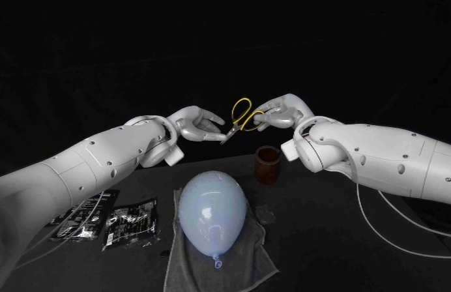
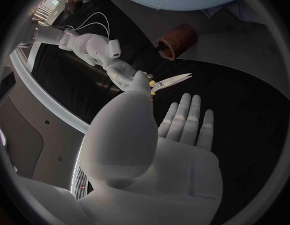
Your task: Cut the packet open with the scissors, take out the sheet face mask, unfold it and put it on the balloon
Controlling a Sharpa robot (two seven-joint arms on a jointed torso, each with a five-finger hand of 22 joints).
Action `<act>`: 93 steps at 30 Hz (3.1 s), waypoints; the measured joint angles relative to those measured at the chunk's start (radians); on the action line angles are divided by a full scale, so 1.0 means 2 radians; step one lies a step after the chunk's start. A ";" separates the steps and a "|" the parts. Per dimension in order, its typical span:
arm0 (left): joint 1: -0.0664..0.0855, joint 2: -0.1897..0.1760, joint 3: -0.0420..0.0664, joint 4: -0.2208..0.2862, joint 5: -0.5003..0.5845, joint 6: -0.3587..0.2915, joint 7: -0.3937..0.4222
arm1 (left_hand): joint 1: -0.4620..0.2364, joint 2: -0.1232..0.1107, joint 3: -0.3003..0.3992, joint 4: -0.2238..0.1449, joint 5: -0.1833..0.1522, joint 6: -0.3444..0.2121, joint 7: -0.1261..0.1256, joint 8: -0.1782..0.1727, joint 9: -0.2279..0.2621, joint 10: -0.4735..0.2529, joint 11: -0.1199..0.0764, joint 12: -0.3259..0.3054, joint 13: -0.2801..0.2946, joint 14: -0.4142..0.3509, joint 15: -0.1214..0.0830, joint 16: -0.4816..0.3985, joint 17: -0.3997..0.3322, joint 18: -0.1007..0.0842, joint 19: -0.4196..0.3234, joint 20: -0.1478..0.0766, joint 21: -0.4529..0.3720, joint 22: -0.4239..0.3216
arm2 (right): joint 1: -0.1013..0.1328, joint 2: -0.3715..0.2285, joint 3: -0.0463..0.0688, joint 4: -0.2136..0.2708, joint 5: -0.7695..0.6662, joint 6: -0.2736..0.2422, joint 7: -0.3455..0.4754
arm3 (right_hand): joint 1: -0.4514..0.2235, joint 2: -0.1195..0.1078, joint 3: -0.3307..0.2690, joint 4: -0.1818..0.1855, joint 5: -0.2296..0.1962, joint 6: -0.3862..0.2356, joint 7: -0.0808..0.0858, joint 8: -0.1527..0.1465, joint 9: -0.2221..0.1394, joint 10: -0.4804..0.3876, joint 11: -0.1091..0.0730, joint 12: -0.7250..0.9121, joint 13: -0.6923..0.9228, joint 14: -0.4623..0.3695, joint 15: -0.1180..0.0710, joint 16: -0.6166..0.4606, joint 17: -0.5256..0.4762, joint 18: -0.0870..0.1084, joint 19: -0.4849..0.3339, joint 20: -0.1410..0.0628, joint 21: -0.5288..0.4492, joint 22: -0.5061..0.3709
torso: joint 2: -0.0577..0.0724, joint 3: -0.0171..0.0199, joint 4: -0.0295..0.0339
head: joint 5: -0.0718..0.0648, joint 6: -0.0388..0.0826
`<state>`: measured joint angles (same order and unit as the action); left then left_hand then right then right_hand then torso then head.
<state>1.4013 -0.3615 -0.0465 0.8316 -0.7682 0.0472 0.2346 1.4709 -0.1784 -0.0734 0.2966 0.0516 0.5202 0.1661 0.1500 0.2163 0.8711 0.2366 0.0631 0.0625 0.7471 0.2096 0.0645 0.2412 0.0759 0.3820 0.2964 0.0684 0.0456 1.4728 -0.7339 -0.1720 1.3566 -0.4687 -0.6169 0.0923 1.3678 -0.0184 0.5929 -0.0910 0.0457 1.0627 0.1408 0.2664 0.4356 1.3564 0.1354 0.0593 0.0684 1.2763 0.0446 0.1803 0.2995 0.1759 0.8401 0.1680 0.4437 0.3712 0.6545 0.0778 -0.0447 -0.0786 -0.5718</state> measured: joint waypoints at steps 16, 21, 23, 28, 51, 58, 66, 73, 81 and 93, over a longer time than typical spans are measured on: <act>0.000 -0.041 0.000 -0.016 0.058 -0.036 -0.003 | 0.004 -0.001 -0.018 0.001 0.000 0.020 0.001 0.004 0.004 -0.007 0.003 0.000 0.001 -0.011 0.003 0.000 -0.009 0.000 0.007 -0.001 -0.002 0.002 | 0.014 -0.054 0.000 0.024 -0.032 -0.001 -0.032 | -0.012 0.000 0.004 -0.010 -0.001 0.001 -0.002 0.000 0.007 0.004 -0.002 0.000 0.000 0.003 0.000 -0.002 0.006 -0.003 -0.021 -0.002 0.029 0.031 | 0.000 0.0003 -0.0003 | -0.007 -0.001; 0.000 -0.064 -0.001 -0.009 0.086 -0.043 -0.004 | 0.005 0.002 -0.014 0.000 0.000 0.033 0.003 0.008 0.008 -0.002 0.002 0.002 0.001 -0.001 0.002 0.002 -0.007 0.000 0.011 -0.002 0.000 0.002 | 0.017 -0.080 0.000 0.040 -0.034 0.005 -0.042 | -0.016 0.000 0.006 -0.012 -0.001 0.001 -0.002 0.000 0.007 0.004 -0.003 0.000 0.000 0.004 0.000 -0.002 0.006 -0.004 -0.022 -0.001 0.032 0.033 | 0.000 0.0003 -0.0002 | -0.012 -0.003; -0.001 -0.071 -0.001 -0.007 0.098 -0.046 -0.005 | 0.004 0.004 -0.014 0.000 0.000 0.034 0.003 0.009 0.008 -0.002 0.002 0.002 0.001 0.000 0.002 0.002 -0.007 0.000 0.012 -0.001 0.000 0.002 | 0.018 -0.090 0.000 0.048 -0.034 0.008 -0.046 | -0.016 0.000 0.006 -0.012 -0.001 0.001 -0.002 0.000 0.007 0.004 -0.003 0.000 0.000 0.004 0.001 -0.002 0.006 -0.004 -0.022 -0.001 0.032 0.033 | 0.000 0.0003 0.0000 | -0.014 -0.003; -0.002 -0.084 -0.001 -0.004 0.120 -0.054 -0.007 | 0.005 0.007 -0.008 0.001 0.000 0.044 0.004 0.012 0.010 0.002 0.002 0.002 0.001 0.007 0.001 0.004 -0.007 0.000 0.017 0.000 0.002 0.003 | 0.019 -0.105 0.000 0.058 -0.035 0.015 -0.054 | -0.017 -0.001 0.004 -0.013 -0.001 0.001 -0.002 0.000 0.007 0.005 -0.003 0.000 0.000 0.005 0.000 -0.002 0.008 -0.004 -0.024 -0.003 0.035 0.036 | 0.000 0.0001 0.0000 | -0.016 -0.003; -0.003 -0.117 -0.002 0.032 0.158 -0.071 -0.010 | 0.007 0.013 -0.003 0.000 0.000 0.054 0.005 0.014 0.011 0.005 0.002 0.002 0.001 0.015 0.000 0.004 -0.006 0.000 0.025 -0.001 0.004 0.004 | 0.009 -0.109 -0.001 0.031 -0.053 0.033 -0.072 | -0.020 -0.005 0.004 -0.013 -0.001 0.001 -0.002 0.000 0.008 0.008 -0.006 0.001 0.000 0.008 0.001 -0.002 0.007 -0.007 -0.024 -0.003 0.035 0.037 | 0.001 0.0003 0.0002 | -0.019 -0.009; -0.003 -0.122 -0.002 0.036 0.162 -0.074 -0.010 | 0.005 0.015 0.000 0.000 0.000 0.055 0.006 0.014 0.012 0.005 0.002 0.002 0.001 0.017 0.002 0.004 -0.006 0.000 0.025 -0.001 0.004 0.004 | 0.002 -0.110 -0.001 0.031 -0.070 0.041 -0.076 | -0.020 -0.005 0.005 -0.014 -0.001 0.001 -0.002 0.000 0.008 0.008 -0.006 0.001 0.000 0.008 0.001 -0.002 0.008 -0.008 -0.026 -0.001 0.037 0.038 | 0.000 0.0000 0.0000 | -0.019 -0.010; -0.003 -0.125 -0.002 0.042 0.166 -0.076 -0.010 | 0.007 0.017 0.000 0.000 0.000 0.055 0.006 0.014 0.012 0.005 0.002 0.002 0.001 0.019 0.000 0.006 -0.006 0.000 0.026 -0.003 0.004 0.004 | -0.011 -0.101 -0.001 0.031 -0.100 0.044 -0.079 | -0.021 -0.003 0.006 -0.015 -0.002 0.000 -0.002 -0.001 0.009 0.009 -0.005 0.000 0.000 0.007 0.001 -0.005 0.008 -0.011 -0.031 -0.001 0.039 0.041 | 0.000 0.0000 0.0000 | -0.019 -0.011; -0.003 -0.127 -0.002 0.044 0.169 -0.077 -0.009 | 0.007 0.017 0.000 0.000 0.000 0.056 0.006 0.014 0.012 0.005 0.002 0.002 0.001 0.019 0.000 0.006 -0.006 0.000 0.026 -0.003 0.004 0.004 | -0.029 -0.082 -0.002 0.029 -0.134 0.034 -0.077 | -0.027 -0.003 0.007 -0.021 0.000 -0.014 0.010 -0.008 0.012 -0.006 -0.020 0.000 -0.003 -0.026 0.012 -0.025 0.007 -0.011 -0.059 0.010 0.034 0.045 | 0.000 0.0002 0.0002 | -0.019 -0.011; -0.003 -0.128 -0.002 0.045 0.172 -0.077 -0.009 | 0.007 0.017 0.001 -0.001 0.000 0.057 0.005 0.014 0.012 0.007 0.000 0.002 0.001 0.019 0.000 0.006 -0.006 0.000 0.026 -0.003 0.004 0.004 | -0.041 -0.069 -0.001 0.027 -0.153 0.028 -0.070 | -0.057 -0.049 -0.006 -0.006 0.004 -0.059 0.040 -0.044 -0.001 -0.125 0.016 0.000 -0.005 -0.111 0.048 -0.058 -0.012 -0.011 -0.086 0.037 -0.021 0.009 | 0.001 0.0001 0.0002 | -0.018 -0.012; -0.003 -0.129 -0.002 0.046 0.175 -0.076 -0.009 | 0.007 0.017 0.003 0.000 0.000 0.059 0.006 0.014 0.012 0.007 0.000 0.002 0.001 0.019 0.000 0.006 -0.006 0.000 0.026 -0.003 0.004 0.004 | -0.044 -0.071 -0.001 0.021 -0.169 0.029 -0.071 | -0.049 -0.071 -0.049 0.009 0.003 -0.095 0.041 -0.072 -0.021 -0.212 0.039 0.000 -0.003 -0.201 0.073 -0.058 -0.038 -0.011 -0.095 0.057 -0.090 -0.041 | 0.000 0.0001 0.0000 | -0.019 -0.012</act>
<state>1.3950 -0.6200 -0.0504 0.9230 -0.4186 -0.1058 0.2161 1.4856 -0.1435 -0.0684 0.2965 0.0518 0.6376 0.1789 0.1786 0.2403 0.8848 0.2375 0.0668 0.0641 0.7845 0.2091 0.0762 0.2292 0.0758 0.4345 0.2913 0.0765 0.0539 1.3846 -0.8758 -0.1746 1.3993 -0.8075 -0.5599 -0.0501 1.2703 -0.1597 0.4957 -0.0725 0.0523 0.8726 0.2238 0.1224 0.3944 0.9317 0.2131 0.0598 0.0617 0.8740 0.1914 0.0641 0.2243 0.1536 0.6497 0.2811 0.2641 0.2899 0.6551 0.0779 -0.0446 -0.1160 -0.5966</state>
